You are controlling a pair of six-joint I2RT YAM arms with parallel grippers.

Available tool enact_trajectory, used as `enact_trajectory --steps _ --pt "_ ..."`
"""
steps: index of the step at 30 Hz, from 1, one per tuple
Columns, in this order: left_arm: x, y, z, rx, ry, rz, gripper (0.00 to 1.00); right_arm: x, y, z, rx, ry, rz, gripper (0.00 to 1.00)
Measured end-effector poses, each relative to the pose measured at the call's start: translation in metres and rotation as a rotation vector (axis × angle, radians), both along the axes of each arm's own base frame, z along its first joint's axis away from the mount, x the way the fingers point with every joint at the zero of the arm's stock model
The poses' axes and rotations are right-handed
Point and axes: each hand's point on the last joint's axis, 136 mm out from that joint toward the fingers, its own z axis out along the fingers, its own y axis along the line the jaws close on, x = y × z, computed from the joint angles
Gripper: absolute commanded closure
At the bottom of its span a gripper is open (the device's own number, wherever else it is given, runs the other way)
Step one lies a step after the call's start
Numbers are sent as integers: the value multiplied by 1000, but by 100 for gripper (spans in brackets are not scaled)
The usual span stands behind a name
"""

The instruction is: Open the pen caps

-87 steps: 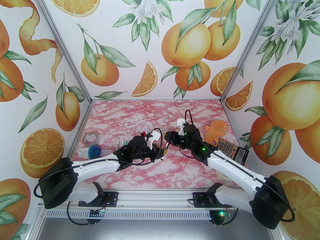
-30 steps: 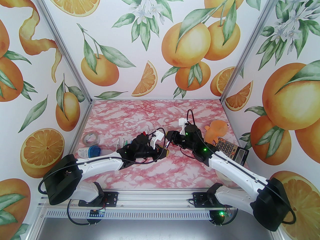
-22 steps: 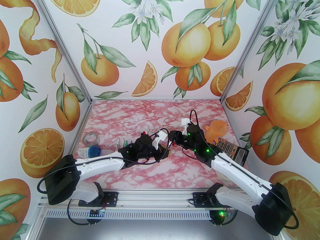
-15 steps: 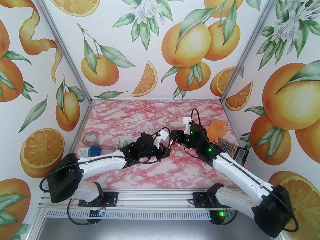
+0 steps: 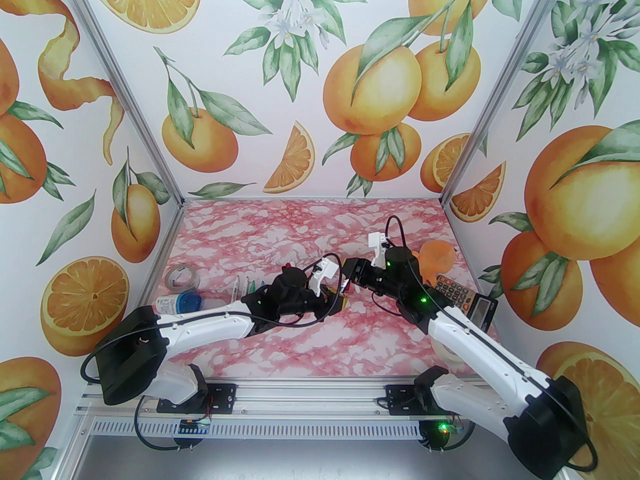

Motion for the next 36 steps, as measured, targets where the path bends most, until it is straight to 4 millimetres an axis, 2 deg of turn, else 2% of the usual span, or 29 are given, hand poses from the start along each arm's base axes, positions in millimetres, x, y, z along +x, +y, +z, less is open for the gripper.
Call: enact_trajectory --steps 16,36 --pt "4 -6 11 -18 -27 2 100 3 -2 17 26 -55 60 92" --pt "5 -10 18 -14 -66 5 100 3 -16 18 -48 30 -1 95"
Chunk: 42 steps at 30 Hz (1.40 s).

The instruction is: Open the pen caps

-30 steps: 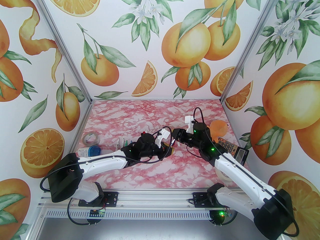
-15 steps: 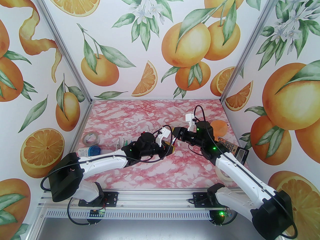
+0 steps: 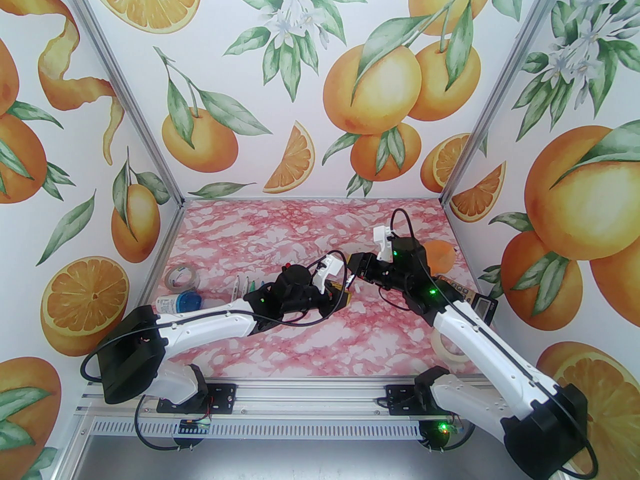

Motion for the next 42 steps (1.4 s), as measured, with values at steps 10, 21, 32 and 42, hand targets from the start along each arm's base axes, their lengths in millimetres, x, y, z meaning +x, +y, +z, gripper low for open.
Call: enact_trajectory --steps 10,21,32,42 --pt "3 -1 7 -39 4 0 100 4 6 12 31 -68 40 95" --pt "4 0 10 -81 15 9 100 6 4 12 54 -65 33 97" --pt "-19 3 -29 95 33 5 100 42 -54 22 -36 -87 -264 98" --pt "-34 14 -54 155 87 -25 100 56 -64 35 -81 -173 -300 95"
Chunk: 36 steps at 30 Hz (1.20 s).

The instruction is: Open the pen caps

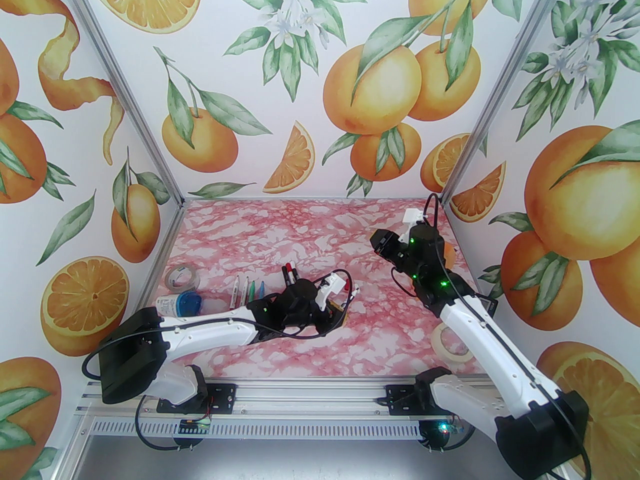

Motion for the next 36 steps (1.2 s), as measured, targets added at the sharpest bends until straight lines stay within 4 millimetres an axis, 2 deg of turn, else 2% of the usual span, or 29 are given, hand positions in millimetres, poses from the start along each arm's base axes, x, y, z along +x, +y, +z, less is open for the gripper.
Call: enact_trajectory --steps 4,7,11,15,20,28,31,36 --pt "-1 9 6 -33 5 13 100 -4 6 -6 -52 -3 67 93" --pt "1 12 21 -81 -13 24 100 -10 6 -20 -121 18 103 92" --pt "3 18 42 -147 -35 41 100 -25 -1 -49 -224 89 138 91" --pt "7 29 53 -188 -50 68 100 -36 -13 -77 -316 166 135 91" --pt "12 38 54 -199 -49 98 100 -40 -27 -114 -417 280 114 89" --pt "12 41 53 -194 -44 104 100 -38 -38 -172 -529 450 126 88" --pt "12 44 52 -185 -40 109 100 -38 -38 -183 -537 482 136 87" --pt "18 52 47 -156 -42 142 100 -42 -29 -185 -534 471 153 86"
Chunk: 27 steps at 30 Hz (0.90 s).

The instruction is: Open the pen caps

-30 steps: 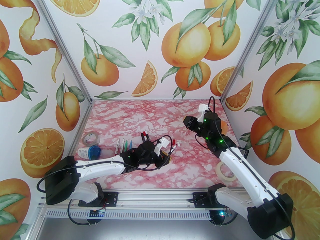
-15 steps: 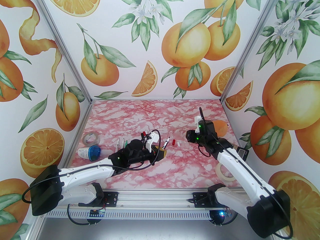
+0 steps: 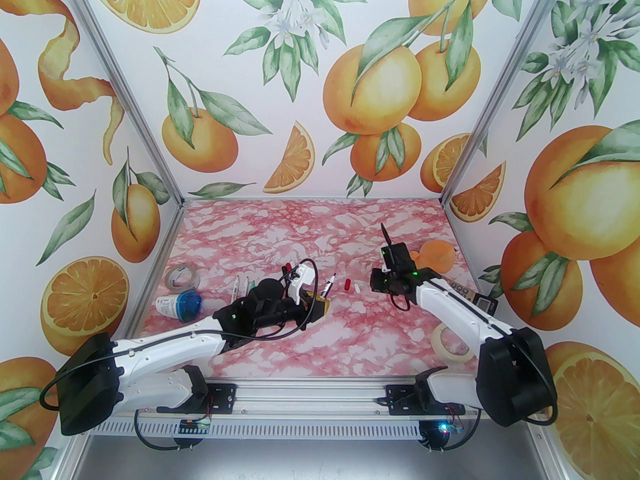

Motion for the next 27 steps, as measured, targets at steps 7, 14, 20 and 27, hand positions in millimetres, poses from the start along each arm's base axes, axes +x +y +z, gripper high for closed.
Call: enact_trajectory --steps 7,14,20,27 --pt "14 25 6 29 -21 73 100 -40 24 -14 28 22 38 86" --pt "19 49 10 68 -39 114 100 -66 41 -29 49 47 49 86" --pt "20 61 12 76 -41 136 100 -75 62 -37 55 47 75 84" --pt "14 63 -5 95 -9 121 100 -76 79 -59 -7 88 96 84"
